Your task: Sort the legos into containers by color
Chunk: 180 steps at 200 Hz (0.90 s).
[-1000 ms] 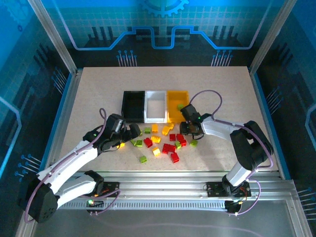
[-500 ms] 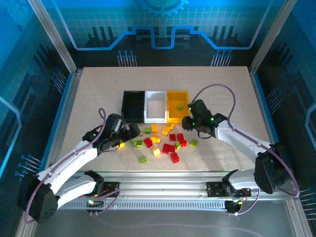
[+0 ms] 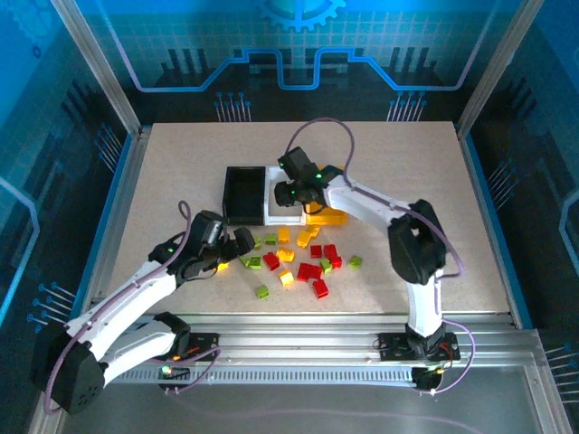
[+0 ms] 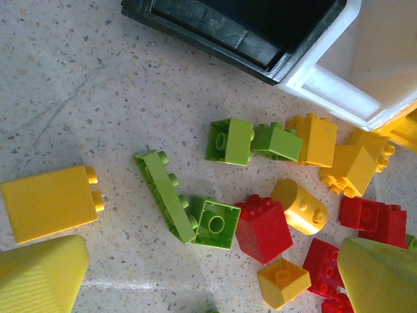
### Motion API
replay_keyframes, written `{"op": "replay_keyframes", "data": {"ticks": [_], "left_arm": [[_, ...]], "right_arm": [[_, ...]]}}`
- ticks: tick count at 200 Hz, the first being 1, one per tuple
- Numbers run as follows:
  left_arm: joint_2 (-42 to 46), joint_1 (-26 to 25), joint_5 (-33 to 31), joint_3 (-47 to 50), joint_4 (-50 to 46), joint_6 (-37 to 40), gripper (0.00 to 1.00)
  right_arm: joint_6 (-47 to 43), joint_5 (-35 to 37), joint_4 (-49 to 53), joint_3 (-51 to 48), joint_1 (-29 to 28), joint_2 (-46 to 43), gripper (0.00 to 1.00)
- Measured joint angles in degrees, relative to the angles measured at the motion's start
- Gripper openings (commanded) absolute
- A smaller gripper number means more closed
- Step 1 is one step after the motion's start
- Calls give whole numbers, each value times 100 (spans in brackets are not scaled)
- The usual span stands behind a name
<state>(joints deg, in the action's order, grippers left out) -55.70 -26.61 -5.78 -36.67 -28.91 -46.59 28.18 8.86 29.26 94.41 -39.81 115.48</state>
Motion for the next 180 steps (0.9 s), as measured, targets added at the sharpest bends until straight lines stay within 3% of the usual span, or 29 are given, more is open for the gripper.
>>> {"op": "replay_keyframes", "data": {"ticks": [44, 84, 180], "left_arm": [[31, 26, 15, 0, -90, 22, 99], [92, 26, 13, -2, -131, 79, 99], [-186, 39, -192, -59, -577, 328, 89]], "right_arm": [[72, 120, 271, 610, 7, 671, 63], [72, 118, 315, 649, 11, 546, 67], [269, 74, -492, -2179, -118, -2542, 69]]}}
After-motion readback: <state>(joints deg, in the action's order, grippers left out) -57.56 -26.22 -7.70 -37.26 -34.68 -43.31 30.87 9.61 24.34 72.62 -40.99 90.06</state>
